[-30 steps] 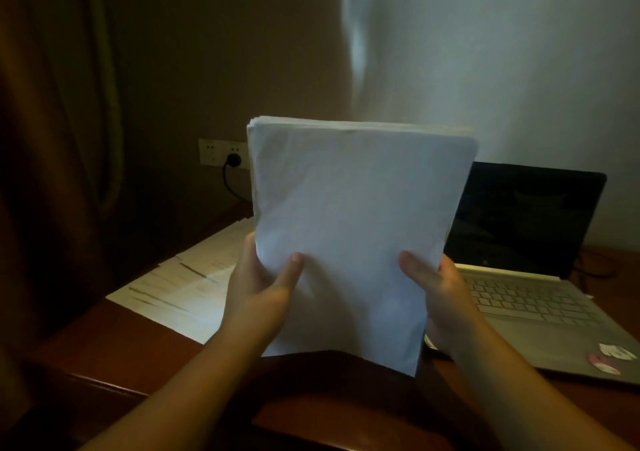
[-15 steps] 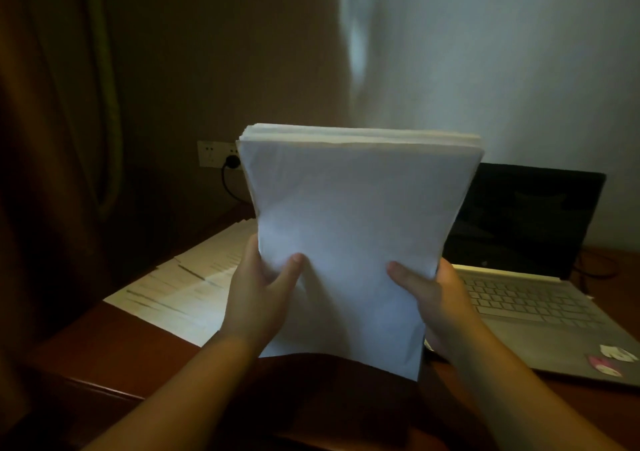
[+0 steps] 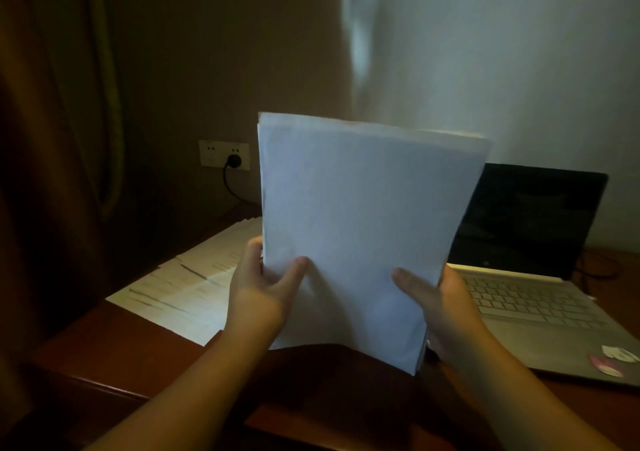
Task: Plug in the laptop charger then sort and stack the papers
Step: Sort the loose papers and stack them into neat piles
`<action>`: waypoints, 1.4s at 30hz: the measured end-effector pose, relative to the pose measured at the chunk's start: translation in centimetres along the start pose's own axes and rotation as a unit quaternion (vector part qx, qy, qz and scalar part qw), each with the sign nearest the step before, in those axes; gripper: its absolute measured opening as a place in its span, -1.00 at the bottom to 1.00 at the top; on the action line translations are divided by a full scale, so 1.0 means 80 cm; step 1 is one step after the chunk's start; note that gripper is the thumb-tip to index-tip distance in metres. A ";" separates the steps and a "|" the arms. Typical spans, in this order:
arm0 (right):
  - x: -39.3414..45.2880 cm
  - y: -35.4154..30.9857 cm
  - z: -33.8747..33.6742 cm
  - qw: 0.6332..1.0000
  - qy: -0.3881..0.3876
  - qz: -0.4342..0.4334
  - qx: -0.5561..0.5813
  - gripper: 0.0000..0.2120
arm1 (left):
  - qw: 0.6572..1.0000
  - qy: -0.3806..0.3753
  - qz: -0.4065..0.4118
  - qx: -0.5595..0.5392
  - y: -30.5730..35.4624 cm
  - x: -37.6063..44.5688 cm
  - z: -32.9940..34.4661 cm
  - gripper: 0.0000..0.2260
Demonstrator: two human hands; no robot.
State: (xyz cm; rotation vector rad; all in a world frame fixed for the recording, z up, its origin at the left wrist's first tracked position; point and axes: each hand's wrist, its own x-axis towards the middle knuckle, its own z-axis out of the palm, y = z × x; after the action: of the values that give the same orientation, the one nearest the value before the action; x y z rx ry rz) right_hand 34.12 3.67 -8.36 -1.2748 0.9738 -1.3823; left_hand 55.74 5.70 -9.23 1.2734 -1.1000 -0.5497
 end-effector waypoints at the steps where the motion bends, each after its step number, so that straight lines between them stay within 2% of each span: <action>1: -0.002 0.001 0.000 1.000 0.000 0.001 -0.006 -0.62 | 1.000 -0.005 0.003 0.009 -0.001 -0.001 0.000 -0.55; 7: 0.001 0.006 0.002 1.000 0.008 0.006 -0.003 -0.73 | 0.999 -0.017 0.012 0.032 -0.002 -0.004 0.005 -0.38; 11: 0.004 0.012 -0.001 1.000 0.013 0.002 -0.026 -0.70 | 0.999 -0.043 0.001 0.013 -0.010 -0.009 0.002 -0.52; 14: 0.003 0.016 0.000 0.999 0.030 -0.001 -0.026 -0.76 | 0.999 -0.048 -0.005 0.014 -0.016 -0.019 0.004 -0.57; 20: 0.001 0.016 0.002 0.999 0.035 -0.010 -0.031 -0.77 | 0.998 -0.054 0.011 -0.018 -0.014 -0.011 -0.007 -0.59; 23: 0.002 0.016 0.006 0.999 0.041 -0.013 -0.032 -0.81 | 0.998 -0.062 -0.012 -0.030 -0.014 -0.015 -0.001 -0.51; 29: 0.004 0.015 0.009 0.998 0.047 -0.008 -0.041 -0.77 | 0.998 -0.049 -0.012 0.022 -0.013 -0.017 0.000 -0.48; 32: 0.003 0.013 0.011 0.998 0.050 -0.016 -0.036 -0.77 | 0.997 -0.045 0.026 0.053 -0.017 -0.020 0.000 -0.62; 35: 0.000 0.012 0.013 0.998 0.065 -0.012 -0.024 -0.81 | 0.995 -0.036 0.055 0.073 -0.020 -0.023 0.005 -0.67; 37: -0.003 0.013 0.014 0.997 0.076 -0.015 -0.030 -0.84 | 0.997 -0.026 0.042 0.058 -0.020 -0.021 0.011 -0.66; 42: -0.007 0.007 0.014 0.996 0.046 -0.018 -0.075 -0.80 | 0.998 0.023 -0.045 -0.049 -0.014 -0.009 0.020 -0.69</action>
State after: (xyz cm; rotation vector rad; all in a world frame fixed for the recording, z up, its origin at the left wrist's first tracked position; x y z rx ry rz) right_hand 35.27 4.17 -8.86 -1.3557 1.1408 -1.4267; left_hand 54.28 5.21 -10.68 1.2485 -0.9707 -0.6312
